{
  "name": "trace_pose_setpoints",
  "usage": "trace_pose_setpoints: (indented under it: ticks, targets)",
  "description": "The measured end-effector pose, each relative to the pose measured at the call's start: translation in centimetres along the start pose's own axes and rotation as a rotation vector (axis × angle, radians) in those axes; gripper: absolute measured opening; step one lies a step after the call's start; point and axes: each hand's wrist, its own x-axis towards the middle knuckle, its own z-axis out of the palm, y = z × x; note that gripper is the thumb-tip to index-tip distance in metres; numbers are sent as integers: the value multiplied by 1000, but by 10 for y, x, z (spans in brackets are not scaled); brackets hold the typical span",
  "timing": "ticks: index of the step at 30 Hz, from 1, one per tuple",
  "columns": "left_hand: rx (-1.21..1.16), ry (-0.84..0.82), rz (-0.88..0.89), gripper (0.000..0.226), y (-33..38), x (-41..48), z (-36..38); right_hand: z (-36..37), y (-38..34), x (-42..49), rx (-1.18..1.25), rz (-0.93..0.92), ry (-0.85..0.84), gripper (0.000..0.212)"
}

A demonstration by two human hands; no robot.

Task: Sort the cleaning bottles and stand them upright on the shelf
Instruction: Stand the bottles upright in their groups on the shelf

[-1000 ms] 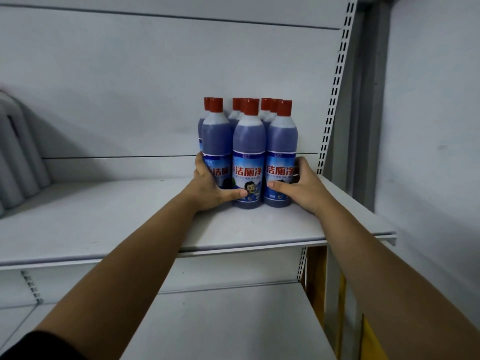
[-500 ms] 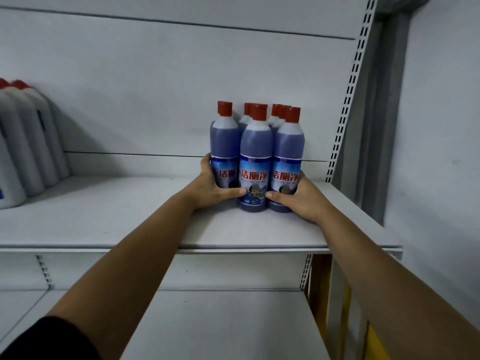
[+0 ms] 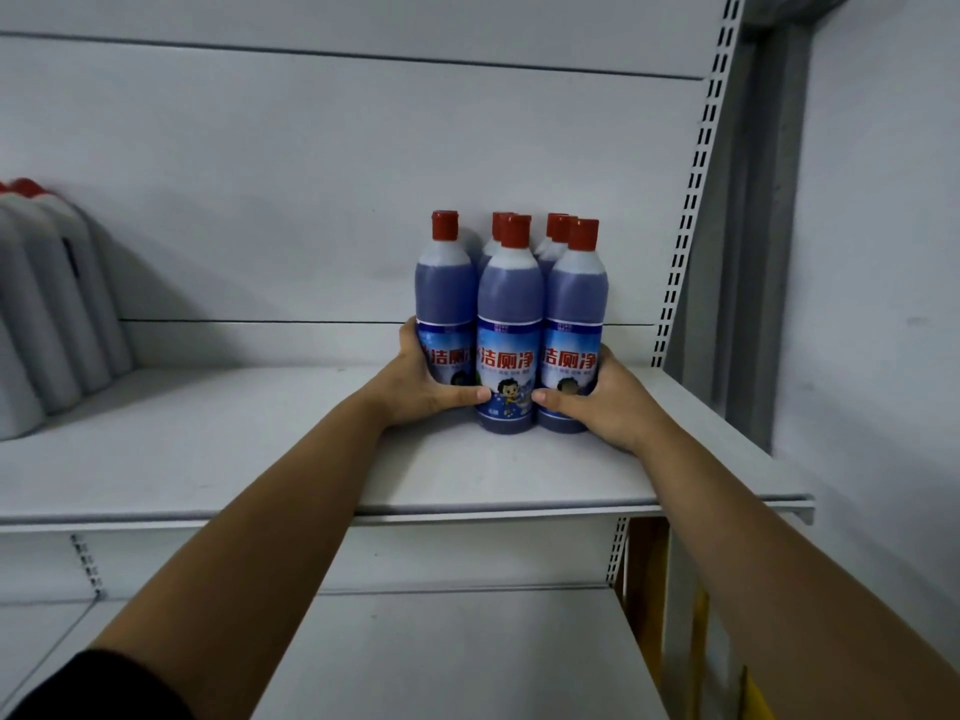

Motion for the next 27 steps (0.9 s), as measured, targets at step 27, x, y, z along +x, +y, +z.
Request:
trace_pose_setpoints:
  ticks: [27]
  targets:
    - [130,4,-149,109,1,-15,8,-2,-5,-2,35,5,-60,70]
